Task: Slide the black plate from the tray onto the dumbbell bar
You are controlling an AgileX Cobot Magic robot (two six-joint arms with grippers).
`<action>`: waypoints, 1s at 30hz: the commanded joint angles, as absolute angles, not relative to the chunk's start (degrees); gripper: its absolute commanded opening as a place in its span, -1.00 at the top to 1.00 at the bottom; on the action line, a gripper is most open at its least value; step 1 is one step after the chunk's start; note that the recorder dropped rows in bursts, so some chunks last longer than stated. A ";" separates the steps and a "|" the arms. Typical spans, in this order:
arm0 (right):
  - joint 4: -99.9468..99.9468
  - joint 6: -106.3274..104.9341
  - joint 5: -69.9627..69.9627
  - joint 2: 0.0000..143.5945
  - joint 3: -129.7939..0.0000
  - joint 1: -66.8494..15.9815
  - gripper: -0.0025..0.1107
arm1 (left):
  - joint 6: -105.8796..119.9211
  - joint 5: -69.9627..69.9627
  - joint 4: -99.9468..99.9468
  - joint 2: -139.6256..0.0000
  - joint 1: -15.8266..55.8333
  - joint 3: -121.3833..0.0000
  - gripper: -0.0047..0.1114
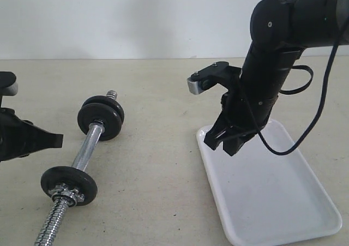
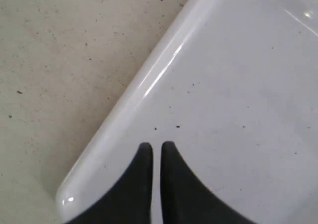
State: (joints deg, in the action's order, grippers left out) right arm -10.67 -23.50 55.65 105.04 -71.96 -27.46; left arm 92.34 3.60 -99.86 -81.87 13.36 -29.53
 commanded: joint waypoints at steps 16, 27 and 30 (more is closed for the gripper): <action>-20.89 -31.76 48.21 104.51 -71.96 -31.52 0.96 | 88.75 -6.20 -99.95 -93.95 13.34 -35.93 0.84; -21.38 -31.89 46.35 104.51 -71.96 -31.52 0.96 | 88.29 -9.64 -99.95 -99.23 13.34 -36.27 0.84; -21.38 -32.01 46.32 104.51 -71.96 -31.52 0.96 | 88.29 -11.74 -99.95 -99.68 13.34 -37.03 0.84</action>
State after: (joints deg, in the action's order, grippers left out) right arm -21.24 -31.41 46.77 105.04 -71.96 -31.40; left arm 88.79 -8.93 -99.86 -99.13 13.36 -36.19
